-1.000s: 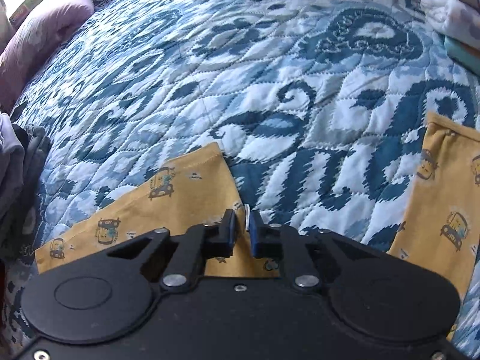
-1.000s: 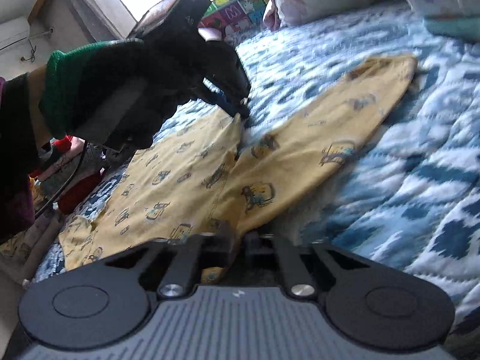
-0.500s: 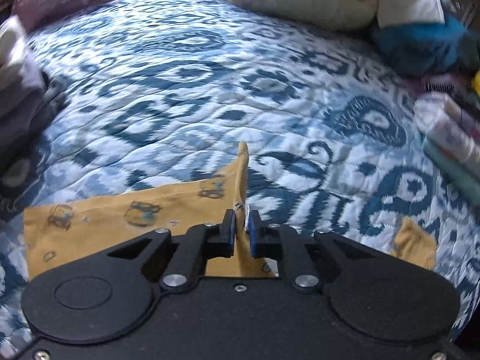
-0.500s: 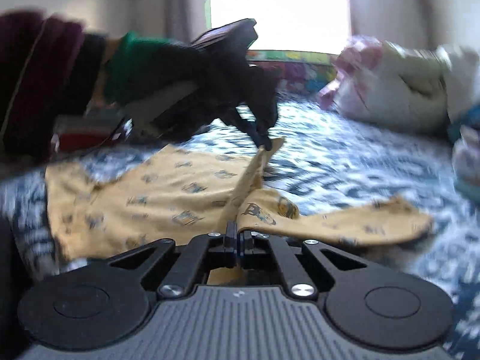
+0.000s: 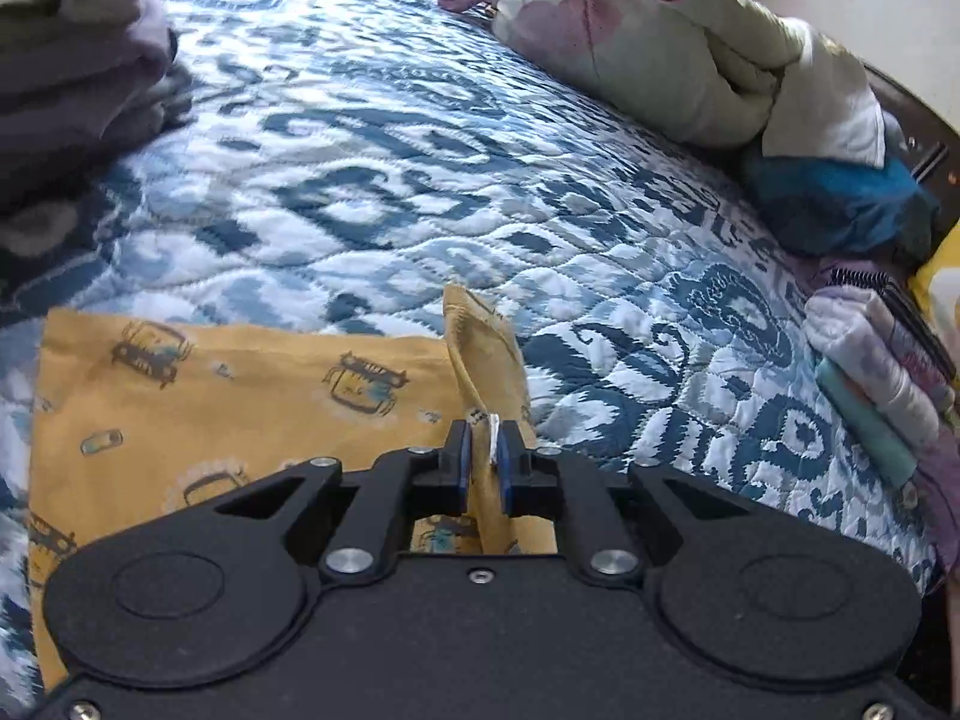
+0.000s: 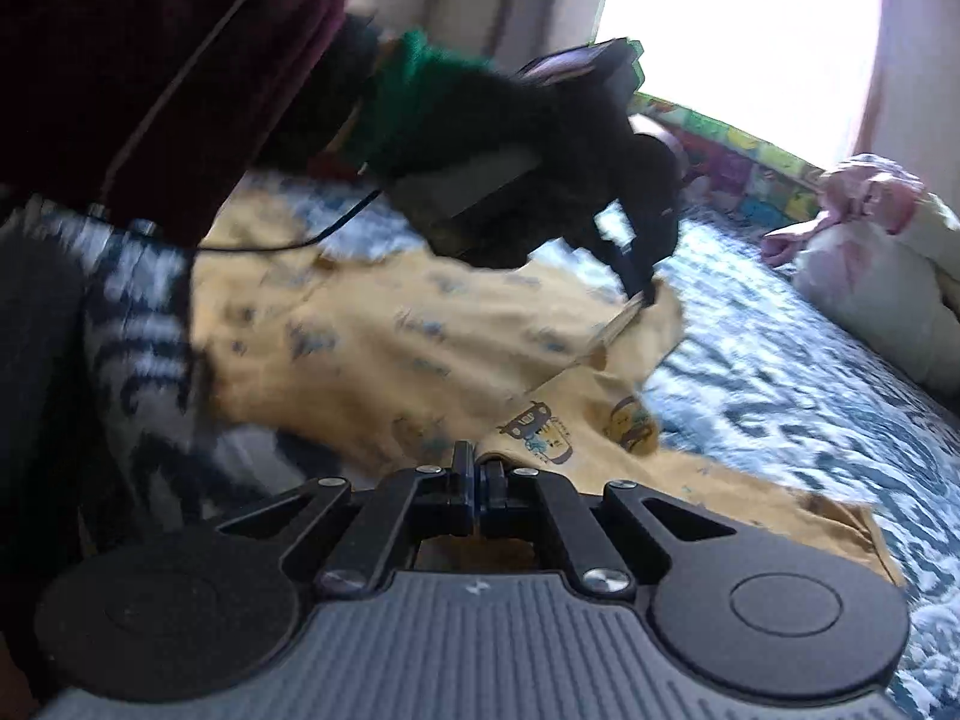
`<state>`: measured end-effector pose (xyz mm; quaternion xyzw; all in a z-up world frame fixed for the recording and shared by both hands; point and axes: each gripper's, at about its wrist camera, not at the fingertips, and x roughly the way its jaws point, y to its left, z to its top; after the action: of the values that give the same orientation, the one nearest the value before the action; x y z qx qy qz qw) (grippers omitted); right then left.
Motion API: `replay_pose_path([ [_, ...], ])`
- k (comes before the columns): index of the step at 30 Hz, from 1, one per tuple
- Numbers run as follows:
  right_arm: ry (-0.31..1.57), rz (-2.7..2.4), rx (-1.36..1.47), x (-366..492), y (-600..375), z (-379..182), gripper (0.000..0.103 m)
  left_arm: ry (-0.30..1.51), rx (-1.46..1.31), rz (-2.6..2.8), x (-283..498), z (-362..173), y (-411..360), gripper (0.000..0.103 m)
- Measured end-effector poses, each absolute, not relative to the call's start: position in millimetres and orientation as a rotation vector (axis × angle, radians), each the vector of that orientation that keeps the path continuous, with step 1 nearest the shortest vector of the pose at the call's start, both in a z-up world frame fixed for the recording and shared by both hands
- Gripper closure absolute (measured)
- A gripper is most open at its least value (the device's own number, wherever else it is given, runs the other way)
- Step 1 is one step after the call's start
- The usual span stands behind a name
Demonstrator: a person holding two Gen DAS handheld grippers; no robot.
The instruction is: Fold clothes
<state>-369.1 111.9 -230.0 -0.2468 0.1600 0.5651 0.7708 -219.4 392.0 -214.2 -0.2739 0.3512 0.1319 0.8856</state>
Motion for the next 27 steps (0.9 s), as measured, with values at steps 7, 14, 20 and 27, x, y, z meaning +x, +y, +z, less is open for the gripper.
replay_pose_path([
  [7,0.383,1.266,-0.571,-376.3,119.1,-236.5,0.099,0.660,-0.637,0.290,-235.7,-223.5,410.9,0.096],
  [14,0.374,1.261,-0.606,-380.4,126.6,-241.0,0.099,0.688,-0.643,0.257,-237.1,-224.7,413.6,0.092],
  [20,0.378,1.257,-0.595,-380.5,127.0,-240.6,0.095,0.703,-0.616,0.294,-225.4,-231.5,410.3,0.085],
  [27,0.387,1.270,-0.607,-379.2,123.9,-242.3,0.095,0.682,-0.494,0.343,-225.1,-231.9,398.6,0.101],
])
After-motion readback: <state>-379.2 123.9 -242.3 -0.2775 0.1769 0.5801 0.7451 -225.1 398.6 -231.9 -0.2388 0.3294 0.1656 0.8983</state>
